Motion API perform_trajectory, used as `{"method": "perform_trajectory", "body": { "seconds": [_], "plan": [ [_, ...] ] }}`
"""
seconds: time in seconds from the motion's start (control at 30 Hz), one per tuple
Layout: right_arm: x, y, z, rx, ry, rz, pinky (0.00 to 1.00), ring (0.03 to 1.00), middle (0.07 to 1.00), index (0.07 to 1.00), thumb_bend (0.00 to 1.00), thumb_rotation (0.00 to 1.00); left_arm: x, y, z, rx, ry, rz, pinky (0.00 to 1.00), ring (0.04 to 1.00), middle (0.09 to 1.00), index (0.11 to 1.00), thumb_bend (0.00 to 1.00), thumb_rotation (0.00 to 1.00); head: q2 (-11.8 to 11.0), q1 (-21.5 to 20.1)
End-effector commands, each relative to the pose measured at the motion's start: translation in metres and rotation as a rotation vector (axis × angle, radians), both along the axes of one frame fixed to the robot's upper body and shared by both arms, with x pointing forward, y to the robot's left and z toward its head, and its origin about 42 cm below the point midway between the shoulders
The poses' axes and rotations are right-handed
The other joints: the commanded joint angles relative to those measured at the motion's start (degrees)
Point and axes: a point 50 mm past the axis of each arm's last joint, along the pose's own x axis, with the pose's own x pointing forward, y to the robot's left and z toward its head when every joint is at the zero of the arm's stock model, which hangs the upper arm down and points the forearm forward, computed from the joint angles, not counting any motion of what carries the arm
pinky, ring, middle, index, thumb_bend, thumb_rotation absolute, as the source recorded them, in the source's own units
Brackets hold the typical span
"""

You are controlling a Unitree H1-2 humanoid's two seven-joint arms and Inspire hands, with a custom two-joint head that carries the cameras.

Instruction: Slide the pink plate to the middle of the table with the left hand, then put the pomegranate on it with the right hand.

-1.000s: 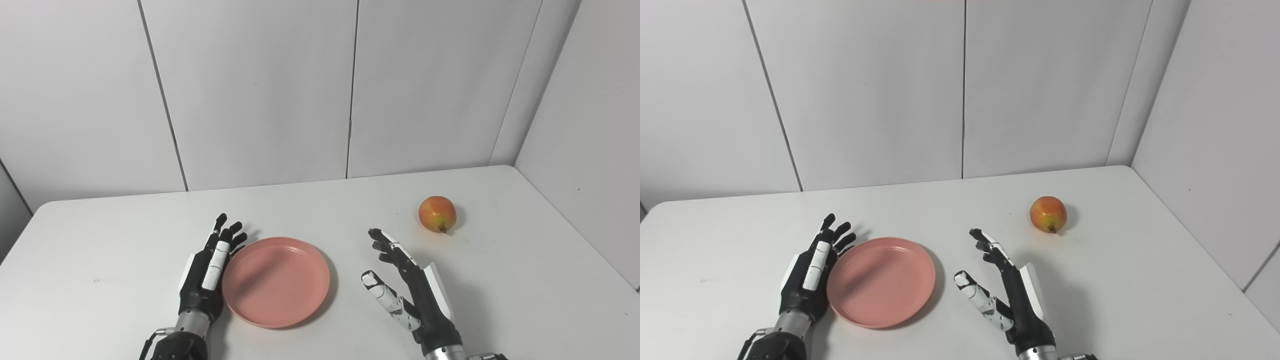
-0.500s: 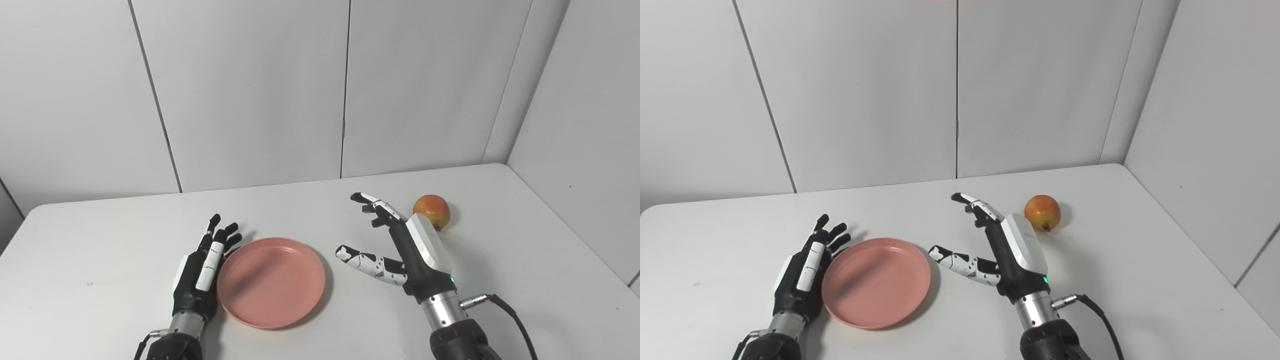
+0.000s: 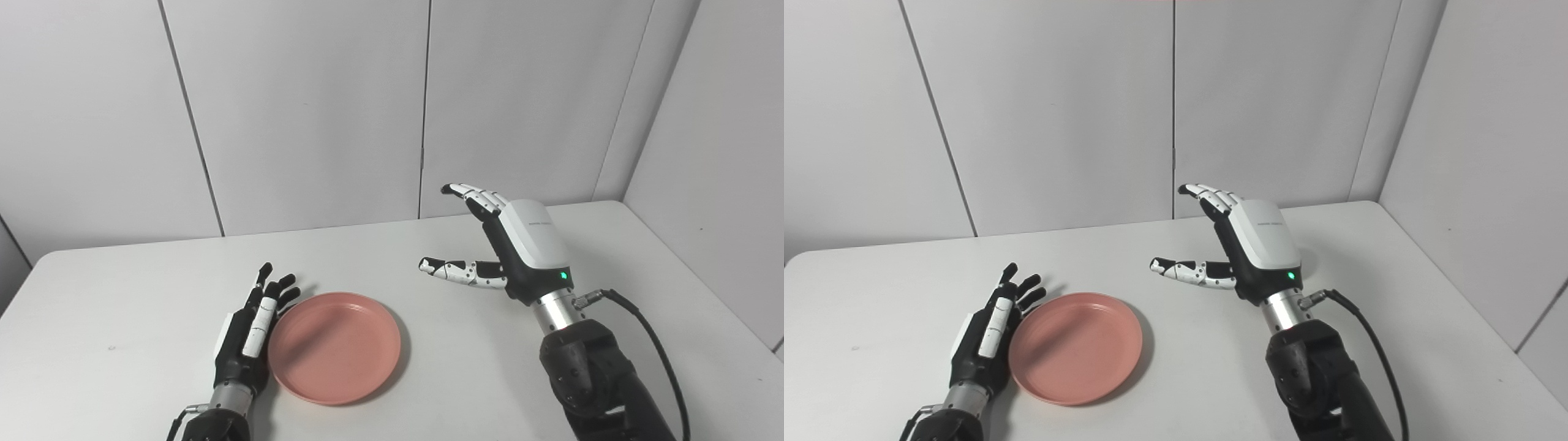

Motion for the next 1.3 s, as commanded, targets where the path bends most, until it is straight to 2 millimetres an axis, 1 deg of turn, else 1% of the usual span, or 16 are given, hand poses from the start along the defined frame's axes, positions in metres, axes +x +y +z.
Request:
{"method": "perform_trajectory", "body": {
  "seconds": [0.0, 0.17, 0.3, 0.47, 0.67, 0.8, 0.9, 1.0, 1.07, 1.2, 1.27],
  "plan": [
    [0.011, -0.008, 0.02, -0.032, -0.058, -0.015, 0.74, 0.79, 0.805, 0.785, 0.82, 0.84, -0.001, 0.0, -0.004, 0.007, 0.022, -0.006, 0.81, 0.856, 0.875, 0.976, 0.87, 0.77, 0.1, 0.0],
    [0.025, -0.026, 0.02, -0.044, -0.051, -0.037, 0.72, 0.773, 0.785, 0.762, 0.83, 0.8, -0.001, 0.0, -0.003, 0.002, 0.022, -0.007, 0.8, 0.848, 0.867, 0.973, 0.88, 0.77, 0.2, 0.1],
    [0.037, -0.044, 0.02, -0.077, -0.042, -0.066, 0.73, 0.771, 0.777, 0.752, 0.84, 0.8, -0.002, -0.001, -0.002, 0.003, 0.019, -0.01, 0.8, 0.852, 0.869, 0.979, 0.89, 0.77, 0.3, 0.4],
    [0.053, -0.067, 0.013, -0.149, -0.02, -0.102, 0.72, 0.756, 0.755, 0.724, 0.82, 0.79, -0.003, -0.002, -0.001, -0.006, 0.018, -0.006, 0.81, 0.853, 0.864, 0.977, 0.89, 0.77, 0.7, 0.9],
    [0.068, -0.086, 0.002, -0.191, 0.031, -0.157, 0.72, 0.739, 0.74, 0.711, 0.82, 0.75, -0.003, -0.003, 0.0, -0.004, 0.016, -0.005, 0.81, 0.857, 0.865, 0.979, 0.88, 0.77, 0.8, 1.2],
    [0.076, -0.095, -0.003, -0.216, 0.069, -0.187, 0.72, 0.736, 0.744, 0.714, 0.81, 0.73, -0.004, -0.004, 0.0, -0.007, 0.015, -0.004, 0.81, 0.859, 0.862, 0.978, 0.9, 0.77, 1.1, 1.5],
    [0.085, -0.103, -0.007, -0.254, 0.11, -0.212, 0.72, 0.739, 0.749, 0.718, 0.81, 0.73, -0.004, -0.004, 0.003, -0.016, 0.013, 0.0, 0.83, 0.864, 0.861, 0.978, 0.9, 0.77, 1.2, 1.7],
    [0.091, -0.108, -0.01, -0.278, 0.138, -0.229, 0.72, 0.738, 0.754, 0.723, 0.83, 0.76, -0.004, -0.004, 0.004, -0.015, 0.011, 0.003, 0.82, 0.863, 0.864, 0.979, 0.9, 0.76, 1.2, 1.9],
    [0.095, -0.11, -0.011, -0.283, 0.149, -0.235, 0.71, 0.736, 0.754, 0.724, 0.83, 0.76, -0.005, -0.004, 0.005, -0.007, 0.009, 0.004, 0.81, 0.861, 0.866, 0.98, 0.91, 0.77, 1.4, 1.9],
    [0.101, -0.11, -0.01, -0.287, 0.165, -0.238, 0.7, 0.728, 0.755, 0.726, 0.82, 0.73, -0.006, -0.005, 0.005, -0.004, 0.011, 0.005, 0.8, 0.855, 0.86, 0.975, 0.9, 0.77, 1.6, 2.2],
    [0.104, -0.109, -0.009, -0.288, 0.164, -0.233, 0.68, 0.721, 0.752, 0.724, 0.83, 0.73, -0.006, -0.006, 0.005, -0.006, 0.011, 0.005, 0.81, 0.858, 0.861, 0.976, 0.89, 0.77, 1.6, 2.3]
  ]
}}
